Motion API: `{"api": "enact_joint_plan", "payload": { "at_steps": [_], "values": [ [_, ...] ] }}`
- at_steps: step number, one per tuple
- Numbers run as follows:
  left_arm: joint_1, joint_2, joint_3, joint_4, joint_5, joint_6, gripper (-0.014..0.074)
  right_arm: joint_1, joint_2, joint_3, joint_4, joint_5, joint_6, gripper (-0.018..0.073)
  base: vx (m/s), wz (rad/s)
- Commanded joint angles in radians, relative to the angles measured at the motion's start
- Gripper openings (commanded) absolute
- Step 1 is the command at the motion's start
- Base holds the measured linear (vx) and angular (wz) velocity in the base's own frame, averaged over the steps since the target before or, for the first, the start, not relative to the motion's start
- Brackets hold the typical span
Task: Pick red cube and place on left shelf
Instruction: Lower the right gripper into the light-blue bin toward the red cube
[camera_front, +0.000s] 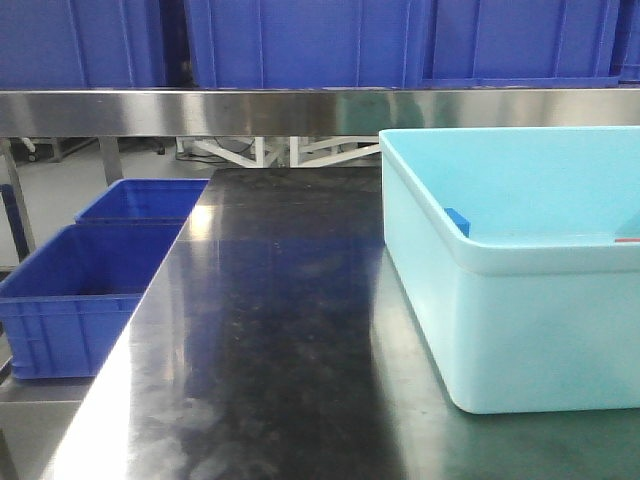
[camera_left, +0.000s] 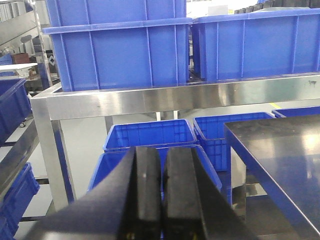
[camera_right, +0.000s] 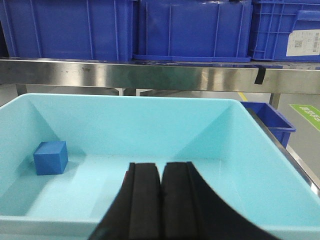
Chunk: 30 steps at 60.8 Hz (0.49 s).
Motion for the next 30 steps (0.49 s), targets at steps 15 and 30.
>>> {"api": "enact_joint_plan", "payload": {
  "at_steps": [15, 30],
  "values": [
    [-0.004, 0.008, 0.022, -0.006, -0.084, 0.001, 0.0106, -0.004, -0.018, -0.024, 0.001, -0.089, -0.005, 0.0058, 0.00, 0.00],
    [-0.004, 0.008, 0.022, -0.006, -0.084, 0.001, 0.0106, -0.004, -0.018, -0.024, 0.000, -0.089, -0.005, 0.0058, 0.00, 0.00]
  ]
}}
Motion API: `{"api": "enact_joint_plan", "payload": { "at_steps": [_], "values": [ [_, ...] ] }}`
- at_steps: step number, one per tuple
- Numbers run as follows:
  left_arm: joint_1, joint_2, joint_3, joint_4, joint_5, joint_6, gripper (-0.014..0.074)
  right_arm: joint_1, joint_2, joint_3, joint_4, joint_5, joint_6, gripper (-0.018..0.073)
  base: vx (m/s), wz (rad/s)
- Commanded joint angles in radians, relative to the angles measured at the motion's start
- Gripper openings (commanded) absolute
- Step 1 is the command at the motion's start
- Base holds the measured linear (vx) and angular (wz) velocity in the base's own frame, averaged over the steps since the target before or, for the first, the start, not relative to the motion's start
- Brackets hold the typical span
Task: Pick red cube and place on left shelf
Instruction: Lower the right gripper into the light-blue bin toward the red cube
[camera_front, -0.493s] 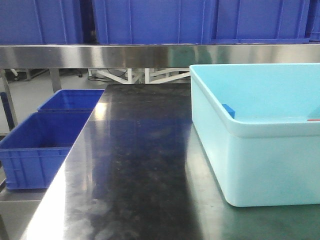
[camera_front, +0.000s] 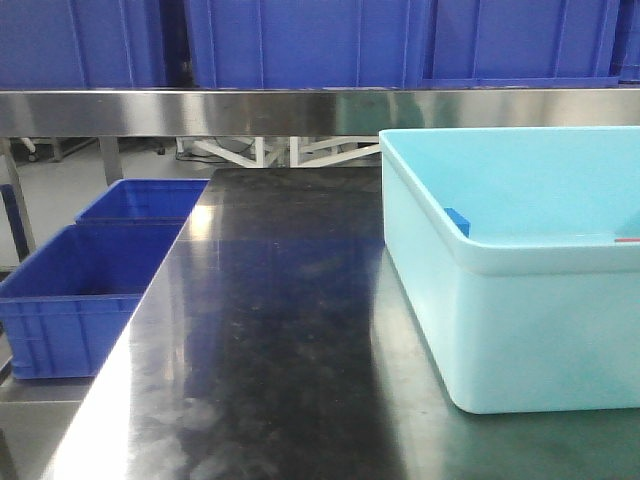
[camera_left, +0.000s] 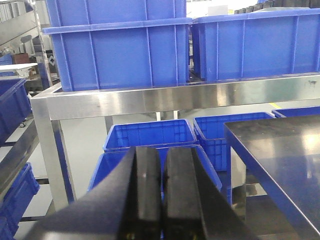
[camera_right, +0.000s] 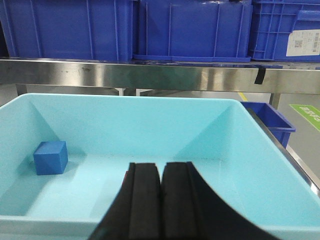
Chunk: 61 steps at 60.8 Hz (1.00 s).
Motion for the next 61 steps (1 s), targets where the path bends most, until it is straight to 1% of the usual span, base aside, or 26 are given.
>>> {"api": "enact_joint_plan", "payload": {
  "at_steps": [1, 37, 51, 61],
  "values": [
    [-0.004, 0.008, 0.022, -0.006, -0.084, 0.001, 0.0106, -0.004, -0.018, -0.024, 0.000, -0.089, -0.005, 0.0058, 0.00, 0.00],
    [-0.004, 0.008, 0.022, -0.006, -0.084, 0.001, 0.0106, -0.004, -0.018, -0.024, 0.000, -0.101, -0.005, 0.0058, 0.00, 0.00],
    [-0.004, 0.008, 0.022, -0.006, -0.084, 0.001, 0.0106, -0.004, -0.018, -0.024, 0.000, -0.223, -0.005, 0.0058, 0.00, 0.00],
    [-0.004, 0.008, 0.022, -0.006, -0.084, 0.001, 0.0106, -0.004, -0.014, -0.026, 0.000, -0.243, -0.005, 0.0058, 0.00, 0.00]
  ]
}}
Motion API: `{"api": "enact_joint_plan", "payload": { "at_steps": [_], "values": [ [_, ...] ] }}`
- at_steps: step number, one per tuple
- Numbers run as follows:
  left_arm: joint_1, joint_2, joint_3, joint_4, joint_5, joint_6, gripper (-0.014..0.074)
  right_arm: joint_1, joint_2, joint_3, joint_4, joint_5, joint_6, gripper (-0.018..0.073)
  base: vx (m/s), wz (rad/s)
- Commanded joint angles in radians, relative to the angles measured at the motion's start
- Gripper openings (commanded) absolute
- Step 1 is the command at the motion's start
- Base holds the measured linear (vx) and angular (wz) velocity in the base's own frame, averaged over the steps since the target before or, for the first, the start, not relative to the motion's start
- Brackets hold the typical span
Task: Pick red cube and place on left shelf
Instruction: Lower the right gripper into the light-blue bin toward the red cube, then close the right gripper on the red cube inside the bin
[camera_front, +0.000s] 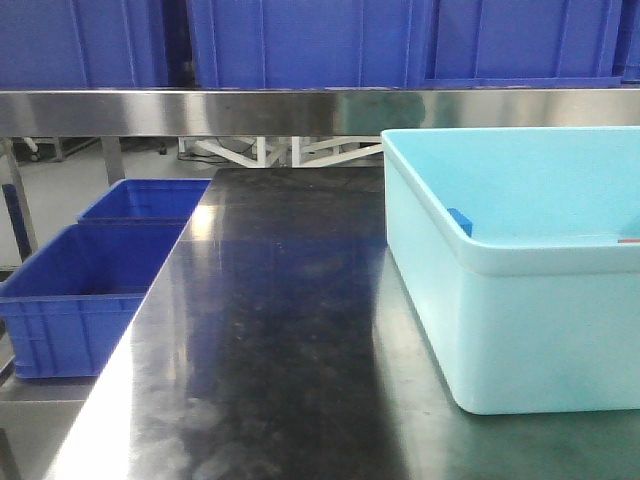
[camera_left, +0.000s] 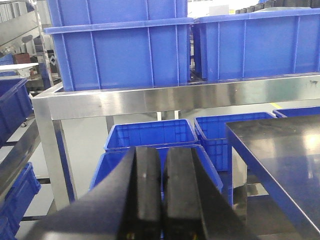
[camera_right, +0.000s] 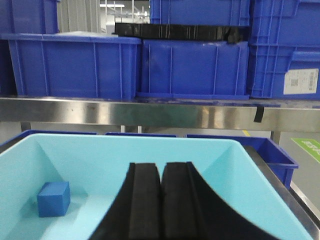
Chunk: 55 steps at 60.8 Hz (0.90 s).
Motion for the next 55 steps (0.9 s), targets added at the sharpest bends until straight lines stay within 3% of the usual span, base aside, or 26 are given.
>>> {"api": "enact_joint_plan", "payload": {
  "at_steps": [1, 12, 29, 34, 38, 43, 47, 55],
  "values": [
    [-0.004, 0.008, 0.022, -0.006, -0.084, 0.001, 0.0106, -0.004, -0.010, -0.026, 0.000, -0.106, -0.005, 0.0058, 0.00, 0.00],
    [-0.004, 0.008, 0.022, -0.006, -0.084, 0.001, 0.0106, -0.004, 0.146, -0.116, 0.000, -0.060, 0.000, 0.0058, 0.02, 0.09],
    [-0.004, 0.008, 0.022, -0.006, -0.084, 0.001, 0.0106, -0.004, 0.603, -0.419, 0.001, 0.034, 0.010, 0.0077, -0.01, -0.05],
    [-0.004, 0.008, 0.022, -0.006, -0.084, 0.001, 0.0106, -0.004, 0.727, -0.514, 0.001, 0.104, 0.010, 0.0187, 0.00, 0.00],
    [-0.004, 0.008, 0.022, -0.006, -0.084, 0.001, 0.0106, -0.003, 0.833, -0.594, 0.001, 0.181, 0.010, 0.0379, 0.00, 0.00],
    [-0.004, 0.008, 0.022, -0.006, -0.084, 0.001, 0.0106, -0.003, 0.924, -0.664, 0.001, 0.234, 0.010, 0.0546, 0.00, 0.00],
    [-0.004, 0.008, 0.022, -0.006, -0.084, 0.001, 0.0106, -0.001, 0.984, -0.720, 0.007, 0.282, 0.011, 0.0596, 0.00, 0.00],
    [-0.004, 0.008, 0.022, -0.006, -0.084, 0.001, 0.0106, 0.005, 1.072, -0.831, 0.066, 0.427, 0.011, 0.0592, 0.00, 0.00]
  ]
}}
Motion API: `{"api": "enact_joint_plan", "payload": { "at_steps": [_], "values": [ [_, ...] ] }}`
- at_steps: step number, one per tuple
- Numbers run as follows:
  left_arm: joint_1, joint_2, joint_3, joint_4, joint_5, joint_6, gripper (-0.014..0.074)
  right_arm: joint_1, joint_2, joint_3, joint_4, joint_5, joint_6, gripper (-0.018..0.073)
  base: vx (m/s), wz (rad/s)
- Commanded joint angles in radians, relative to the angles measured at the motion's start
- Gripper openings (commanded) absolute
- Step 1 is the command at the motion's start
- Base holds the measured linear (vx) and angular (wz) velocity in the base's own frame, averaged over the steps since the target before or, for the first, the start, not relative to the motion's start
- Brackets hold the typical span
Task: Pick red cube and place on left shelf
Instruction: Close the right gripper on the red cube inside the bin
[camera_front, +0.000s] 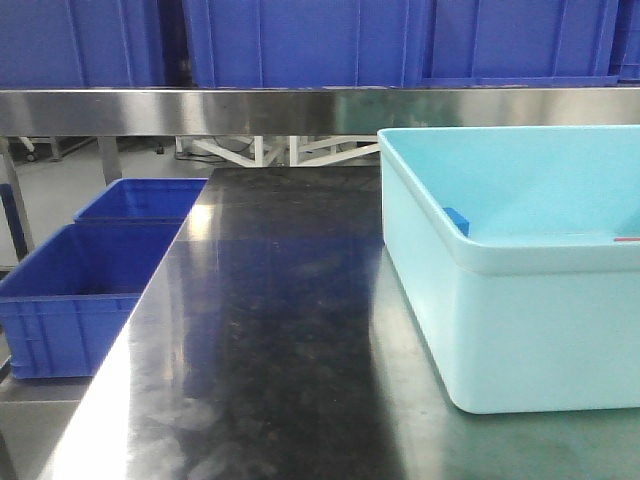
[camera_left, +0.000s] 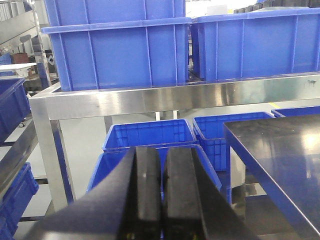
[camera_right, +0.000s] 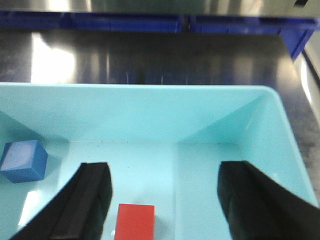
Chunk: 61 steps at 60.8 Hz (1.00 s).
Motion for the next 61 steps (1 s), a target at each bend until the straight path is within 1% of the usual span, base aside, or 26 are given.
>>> {"api": "enact_joint_plan", "payload": {
  "at_steps": [1, 13, 22, 32, 38, 50, 61],
  "values": [
    [-0.004, 0.008, 0.022, -0.006, -0.084, 0.001, 0.0106, 0.005, 0.038, -0.100, 0.041, 0.036, 0.000, 0.0592, 0.00, 0.00],
    [-0.004, 0.008, 0.022, -0.006, -0.084, 0.001, 0.0106, 0.008, 0.134, -0.200, 0.107, 0.203, 0.000, 0.0592, 0.00, 0.00],
    [-0.004, 0.008, 0.022, -0.006, -0.084, 0.001, 0.0106, 0.034, 0.184, -0.210, 0.124, 0.259, 0.000, 0.0592, 0.00, 0.00],
    [-0.004, 0.008, 0.022, -0.006, -0.084, 0.001, 0.0106, 0.099, 0.238, -0.210, 0.124, 0.269, 0.000, 0.0592, 0.00, 0.00],
    [-0.004, 0.008, 0.022, -0.006, -0.084, 0.001, 0.0106, 0.118, 0.268, -0.210, 0.124, 0.268, 0.000, 0.0592, 0.00, 0.00],
    [-0.004, 0.008, 0.022, -0.006, -0.084, 0.001, 0.0106, 0.120, 0.300, -0.210, 0.123, 0.269, 0.000, 0.0592, 0.00, 0.00],
    [-0.004, 0.008, 0.022, -0.006, -0.084, 0.001, 0.0106, 0.118, 0.301, -0.210, 0.094, 0.264, 0.000, 0.0592, 0.00, 0.00]
  ]
}}
